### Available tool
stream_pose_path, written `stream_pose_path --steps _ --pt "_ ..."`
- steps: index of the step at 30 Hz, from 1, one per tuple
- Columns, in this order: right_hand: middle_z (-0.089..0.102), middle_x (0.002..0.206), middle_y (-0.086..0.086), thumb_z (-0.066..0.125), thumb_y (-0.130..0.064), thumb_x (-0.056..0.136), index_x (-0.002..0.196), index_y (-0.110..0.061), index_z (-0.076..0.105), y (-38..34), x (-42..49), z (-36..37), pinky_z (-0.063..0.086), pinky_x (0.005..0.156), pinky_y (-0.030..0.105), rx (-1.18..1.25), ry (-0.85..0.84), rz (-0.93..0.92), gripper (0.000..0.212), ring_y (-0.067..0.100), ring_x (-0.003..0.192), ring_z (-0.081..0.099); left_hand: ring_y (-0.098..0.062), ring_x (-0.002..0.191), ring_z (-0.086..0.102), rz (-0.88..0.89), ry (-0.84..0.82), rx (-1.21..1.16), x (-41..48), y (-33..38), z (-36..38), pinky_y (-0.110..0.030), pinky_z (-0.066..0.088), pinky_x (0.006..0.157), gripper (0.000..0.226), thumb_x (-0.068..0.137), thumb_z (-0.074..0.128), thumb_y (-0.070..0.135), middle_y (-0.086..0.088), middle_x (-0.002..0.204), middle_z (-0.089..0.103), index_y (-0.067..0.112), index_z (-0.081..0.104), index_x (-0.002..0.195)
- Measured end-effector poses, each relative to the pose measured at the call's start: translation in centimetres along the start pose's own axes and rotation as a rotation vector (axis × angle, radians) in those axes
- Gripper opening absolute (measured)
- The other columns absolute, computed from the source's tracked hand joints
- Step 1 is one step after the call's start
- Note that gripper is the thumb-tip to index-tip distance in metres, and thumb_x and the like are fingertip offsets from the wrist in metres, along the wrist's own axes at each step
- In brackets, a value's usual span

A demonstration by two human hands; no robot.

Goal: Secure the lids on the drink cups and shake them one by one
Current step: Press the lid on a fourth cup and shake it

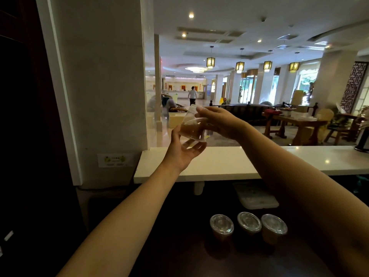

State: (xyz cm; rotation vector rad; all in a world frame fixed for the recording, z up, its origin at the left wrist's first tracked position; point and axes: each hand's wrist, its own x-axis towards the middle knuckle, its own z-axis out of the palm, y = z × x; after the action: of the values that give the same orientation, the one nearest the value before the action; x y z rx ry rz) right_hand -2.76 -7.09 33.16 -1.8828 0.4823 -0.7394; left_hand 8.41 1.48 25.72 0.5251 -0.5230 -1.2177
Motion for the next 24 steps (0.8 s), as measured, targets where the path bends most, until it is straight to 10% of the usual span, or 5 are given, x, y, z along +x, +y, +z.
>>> stream_pose_path --steps 6,14,24 --pt "0.059 0.119 0.014 0.035 -0.066 0.086 0.131 -0.011 0.043 -2.0 -0.7 -1.5 0.055 0.087 0.036 -0.100 -0.175 0.237 0.072 0.029 0.106 0.063 -0.031 0.107 0.051 0.007 -0.095 0.523 -0.1 3.7 -0.3 -0.043 0.047 0.088 0.048 0.088 0.049 0.047 -0.012 0.120 0.050 0.021 0.044 0.128" --pt "0.058 0.117 0.024 0.053 -0.024 0.088 0.127 -0.002 0.042 0.1 -2.5 -1.0 0.058 0.081 0.030 0.249 -0.371 0.279 0.046 0.028 0.097 0.069 -0.025 0.110 0.051 -0.029 -0.268 1.148 -0.3 11.0 1.6 -0.031 0.051 0.077 0.053 0.082 0.054 0.045 -0.008 0.125 0.048 0.027 0.044 0.131" --pt "0.053 0.119 0.011 0.051 0.015 0.083 0.126 -0.013 0.043 5.9 -3.9 4.4 0.052 0.092 0.038 0.574 -0.129 0.032 0.052 0.028 0.111 0.055 -0.022 0.104 0.059 -0.041 -0.251 1.805 -0.7 9.3 5.0 -0.033 0.051 0.092 0.053 0.080 0.061 0.049 -0.008 0.113 0.062 0.009 0.059 0.115"
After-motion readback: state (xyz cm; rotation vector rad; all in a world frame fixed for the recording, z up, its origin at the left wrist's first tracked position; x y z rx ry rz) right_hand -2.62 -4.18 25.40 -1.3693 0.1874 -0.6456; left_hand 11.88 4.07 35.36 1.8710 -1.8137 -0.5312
